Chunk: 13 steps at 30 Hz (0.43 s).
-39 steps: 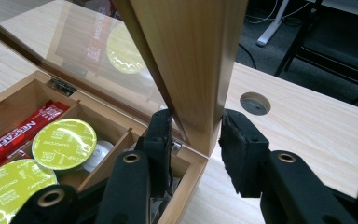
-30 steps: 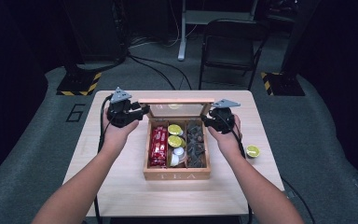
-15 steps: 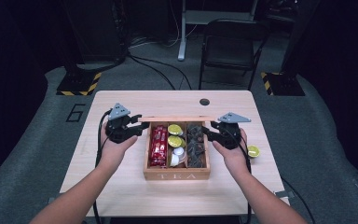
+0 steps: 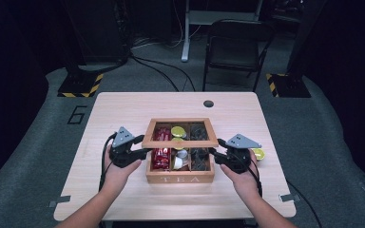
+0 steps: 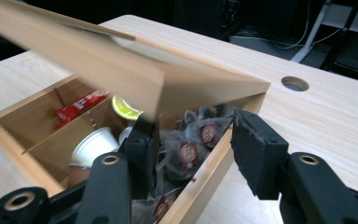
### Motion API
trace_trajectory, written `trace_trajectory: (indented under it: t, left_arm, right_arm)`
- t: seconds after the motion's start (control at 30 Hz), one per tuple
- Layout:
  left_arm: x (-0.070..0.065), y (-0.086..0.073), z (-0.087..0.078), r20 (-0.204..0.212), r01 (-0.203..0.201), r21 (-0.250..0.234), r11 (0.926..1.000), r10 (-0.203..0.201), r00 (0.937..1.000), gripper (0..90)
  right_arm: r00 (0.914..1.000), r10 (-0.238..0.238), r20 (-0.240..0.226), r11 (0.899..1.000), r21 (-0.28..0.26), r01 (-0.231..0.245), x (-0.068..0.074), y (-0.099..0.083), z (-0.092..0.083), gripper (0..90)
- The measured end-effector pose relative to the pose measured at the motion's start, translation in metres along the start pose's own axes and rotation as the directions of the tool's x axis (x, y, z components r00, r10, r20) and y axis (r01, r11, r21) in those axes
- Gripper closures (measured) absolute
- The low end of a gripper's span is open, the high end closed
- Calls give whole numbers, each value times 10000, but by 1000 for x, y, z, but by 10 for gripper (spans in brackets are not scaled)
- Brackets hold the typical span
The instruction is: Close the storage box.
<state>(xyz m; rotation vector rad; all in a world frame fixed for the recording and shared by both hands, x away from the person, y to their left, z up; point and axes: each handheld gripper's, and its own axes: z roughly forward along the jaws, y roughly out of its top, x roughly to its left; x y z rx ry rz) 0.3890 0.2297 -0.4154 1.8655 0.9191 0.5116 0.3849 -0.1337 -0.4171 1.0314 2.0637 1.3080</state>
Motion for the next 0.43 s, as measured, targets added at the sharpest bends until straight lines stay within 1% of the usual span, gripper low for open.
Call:
trace_trajectory:
  t: [0.03,0.07,0.1,0.17,0.2,0.27,0.3,0.33,0.37,0.4,0.43]
  left_arm:
    - [0,-3,1,-5,-42,9,10000,42,10000,476]
    - [-2,-9,2,21,-85,112,9999,85,10000,474]
    - [-3,-14,2,5,-114,67,9999,114,9999,471]
    - [-5,-20,3,39,-176,170,9997,176,9998,470]
    - [-6,-23,3,102,-224,298,9993,221,9997,470]
    - [-9,-30,3,99,-406,423,9983,402,9991,470]
    - [-10,-33,3,163,-476,496,9976,468,9988,470]
    - [-11,-36,4,236,-420,545,9976,407,9989,466]
    - [-11,-38,4,366,-440,620,9971,418,9985,439]
    - [-12,-41,5,376,-511,866,9949,480,9981,420]
    - [-13,-43,6,169,-632,948,9935,619,9979,381]
  right_arm:
    - [10000,43,-29,10000,46,-43,2,-2,-1,515]
    - [10000,-49,-70,10000,53,50,2,-4,-2,514]
    - [9999,-151,-64,9998,122,151,4,-6,-2,510]
    - [9994,-346,-66,9987,384,349,6,-10,-1,504]
    - [9990,-429,-95,9979,480,434,6,-12,-1,504]
    - [9979,-592,-249,9956,709,608,8,-19,0,495]
    - [9975,-636,-322,9946,801,660,9,-21,1,491]
    - [9968,-726,-348,9932,885,755,10,-24,1,488]
    - [9959,-832,-365,9912,1004,865,11,-27,1,477]
    - [9953,-886,-379,9901,1061,922,12,-29,2,464]
    - [9943,-967,-452,9874,1213,1016,13,-32,2,452]
